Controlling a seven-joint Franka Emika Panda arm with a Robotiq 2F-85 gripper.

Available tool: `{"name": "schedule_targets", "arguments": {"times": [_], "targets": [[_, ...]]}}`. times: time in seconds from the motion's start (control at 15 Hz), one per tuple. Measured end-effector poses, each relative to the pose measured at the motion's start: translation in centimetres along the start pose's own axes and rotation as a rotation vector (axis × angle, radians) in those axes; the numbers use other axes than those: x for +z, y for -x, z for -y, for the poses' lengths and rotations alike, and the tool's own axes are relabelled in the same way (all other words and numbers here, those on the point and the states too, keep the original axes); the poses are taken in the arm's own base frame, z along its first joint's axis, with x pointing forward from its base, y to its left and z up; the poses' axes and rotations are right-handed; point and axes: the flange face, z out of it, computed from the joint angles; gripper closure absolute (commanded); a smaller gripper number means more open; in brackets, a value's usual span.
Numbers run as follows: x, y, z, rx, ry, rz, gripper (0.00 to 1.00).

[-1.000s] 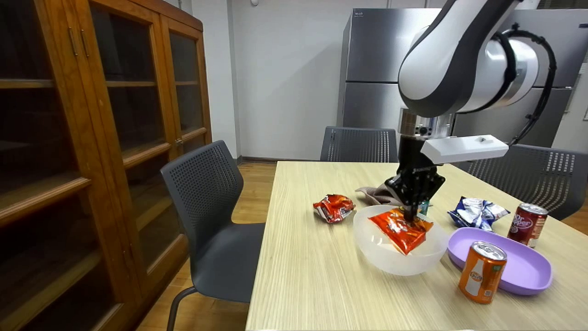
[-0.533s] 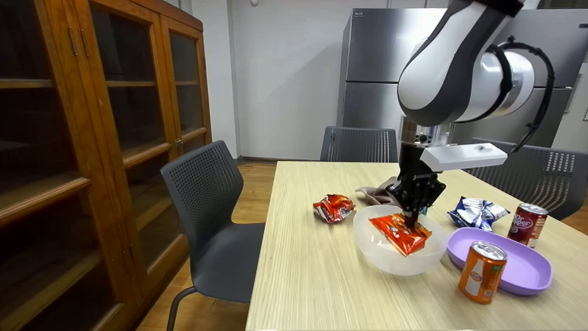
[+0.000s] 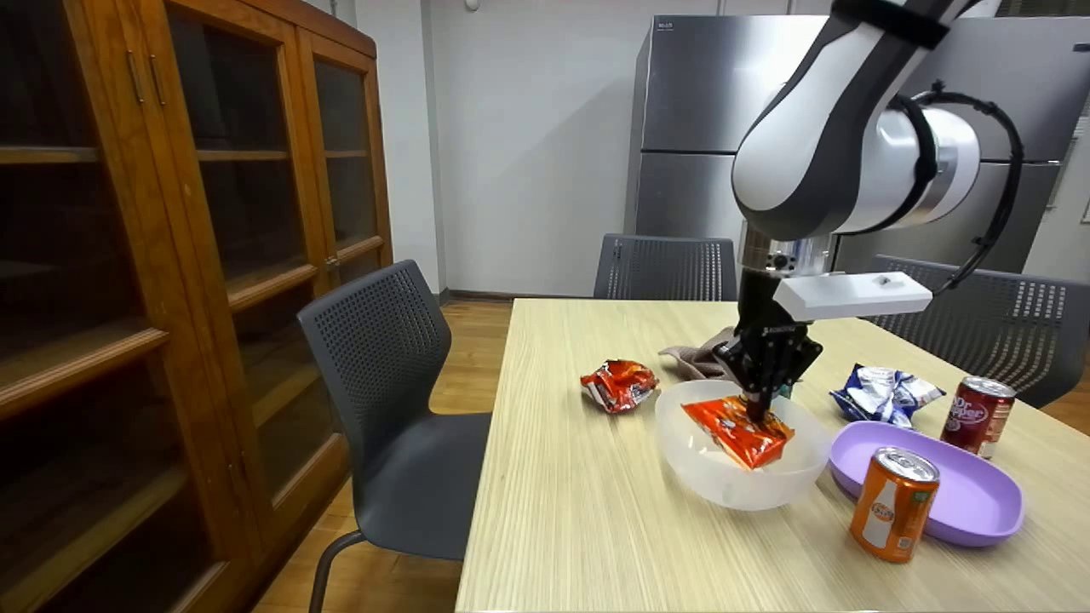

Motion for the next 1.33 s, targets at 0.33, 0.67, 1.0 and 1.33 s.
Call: {"name": "schedule_targets", "arguments": {"times": [0.33,0.67,1.0,1.33], "targets": [[-0.3,-0.6,-0.7,0.019,-0.001,-0.013,1.00],[-0.1,-0.8,-0.8,0.027,-0.005,-0.012,1.00],[1.4,-0.9,-0.7,0.034,-0.013,0.011,1.00],[2.4,-0.9,-0.4,0.033,-0.019,0.025,0.66]]}}
